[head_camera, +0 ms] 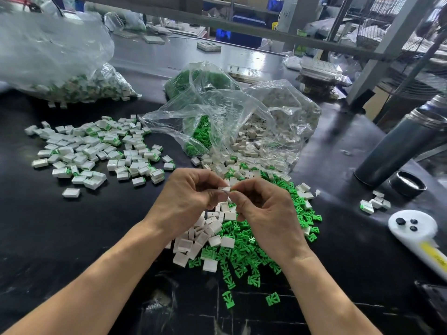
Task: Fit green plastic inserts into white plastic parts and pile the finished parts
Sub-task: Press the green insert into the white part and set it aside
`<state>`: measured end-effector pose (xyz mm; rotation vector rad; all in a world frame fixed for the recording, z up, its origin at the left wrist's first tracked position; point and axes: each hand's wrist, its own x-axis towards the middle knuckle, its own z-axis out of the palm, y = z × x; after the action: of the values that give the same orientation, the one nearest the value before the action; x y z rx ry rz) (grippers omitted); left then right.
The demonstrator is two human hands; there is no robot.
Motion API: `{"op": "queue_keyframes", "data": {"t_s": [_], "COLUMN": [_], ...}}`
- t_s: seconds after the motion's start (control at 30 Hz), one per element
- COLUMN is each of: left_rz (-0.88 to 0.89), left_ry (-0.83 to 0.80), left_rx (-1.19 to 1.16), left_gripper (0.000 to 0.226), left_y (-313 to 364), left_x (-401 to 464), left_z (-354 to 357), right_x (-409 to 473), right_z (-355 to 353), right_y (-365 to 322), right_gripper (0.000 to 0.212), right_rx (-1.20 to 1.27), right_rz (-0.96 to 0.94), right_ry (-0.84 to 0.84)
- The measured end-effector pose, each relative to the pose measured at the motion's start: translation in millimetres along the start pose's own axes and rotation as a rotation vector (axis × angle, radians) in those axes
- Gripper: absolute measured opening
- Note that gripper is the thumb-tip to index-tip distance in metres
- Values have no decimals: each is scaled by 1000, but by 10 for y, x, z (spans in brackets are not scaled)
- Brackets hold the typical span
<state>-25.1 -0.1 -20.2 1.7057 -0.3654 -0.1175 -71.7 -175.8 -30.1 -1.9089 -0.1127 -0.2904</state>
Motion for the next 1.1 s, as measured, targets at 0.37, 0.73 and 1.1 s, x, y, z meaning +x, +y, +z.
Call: {"op": "queue_keyframes", "data": {"t_s": [0.37,0.73,1.1], "left_rz": [-19,51,85], "left_ry": [37,-29,2], "left_rx": [-46,-10,27], "left_gripper": [11,5,9], "left_y": [-13,32,29], "left_x": [9,11,-10], "left_z": [65,114,109], "right_x": [2,70,46], "right_z": [60,23,20], "right_y": [-22,-29,-90], "right_gripper": [13,21,42], "right_rx": [148,365,397], "right_rz": [52,126,216], "right_ry": [98,155,66]}}
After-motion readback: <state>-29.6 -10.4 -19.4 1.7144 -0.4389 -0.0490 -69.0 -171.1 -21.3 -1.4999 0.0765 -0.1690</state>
